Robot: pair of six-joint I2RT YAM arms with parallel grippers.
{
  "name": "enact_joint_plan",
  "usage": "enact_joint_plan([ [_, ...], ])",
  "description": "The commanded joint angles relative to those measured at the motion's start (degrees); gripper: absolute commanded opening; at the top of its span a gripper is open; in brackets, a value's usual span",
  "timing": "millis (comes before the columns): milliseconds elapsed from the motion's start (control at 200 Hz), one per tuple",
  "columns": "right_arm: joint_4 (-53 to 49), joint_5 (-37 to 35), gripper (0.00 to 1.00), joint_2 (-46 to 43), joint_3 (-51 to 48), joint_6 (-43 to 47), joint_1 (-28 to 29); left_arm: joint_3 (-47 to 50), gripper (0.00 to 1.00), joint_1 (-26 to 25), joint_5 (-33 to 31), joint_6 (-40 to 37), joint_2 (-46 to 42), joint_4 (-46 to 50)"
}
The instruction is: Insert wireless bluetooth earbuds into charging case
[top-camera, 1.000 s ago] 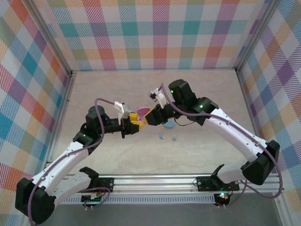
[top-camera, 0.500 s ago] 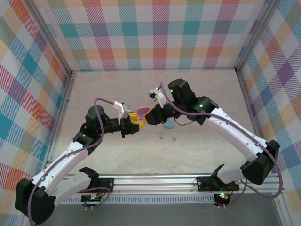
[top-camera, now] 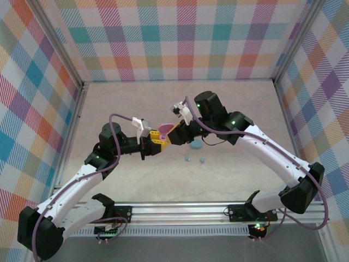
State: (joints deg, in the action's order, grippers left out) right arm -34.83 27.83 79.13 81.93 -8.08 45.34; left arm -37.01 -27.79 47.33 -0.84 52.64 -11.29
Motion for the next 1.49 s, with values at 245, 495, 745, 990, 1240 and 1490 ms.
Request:
enact_joint_plan([
  [245,1.0,-2.5,0.4,1.6,3.1,2.5,0.0,-0.4,0.0,-1.9,5.6,-0.2,-1.6,-2.5],
  [495,1.0,-3.9,0.41,1.4,3.5,2.9,0.0,-0.6,0.0,-1.9,5.8,-0.4,-1.3,-2.2],
  [745,0.1,-4.3,0.41,1.3,3.9,3.2,0.1,-0.7,0.0,-1.9,5.5,-0.7,-1.7,-2.0],
  [990,0.0,-5.1,0.42,0.9,4.0,3.0,0.0,-0.7,0.0,-1.9,5.6,-0.7,-2.0,-2.1],
  [1240,0.3,-5.8,0.42,0.4,4.6,2.7,0.1,-0.4,0.0,-1.9,5.3,-0.7,-2.2,-2.0],
  [1490,0.3,-6.6,0.43,0.2,5.2,2.7,0.0,-0.4,0.0,-2.0,5.2,-0.8,-2.4,-1.9],
])
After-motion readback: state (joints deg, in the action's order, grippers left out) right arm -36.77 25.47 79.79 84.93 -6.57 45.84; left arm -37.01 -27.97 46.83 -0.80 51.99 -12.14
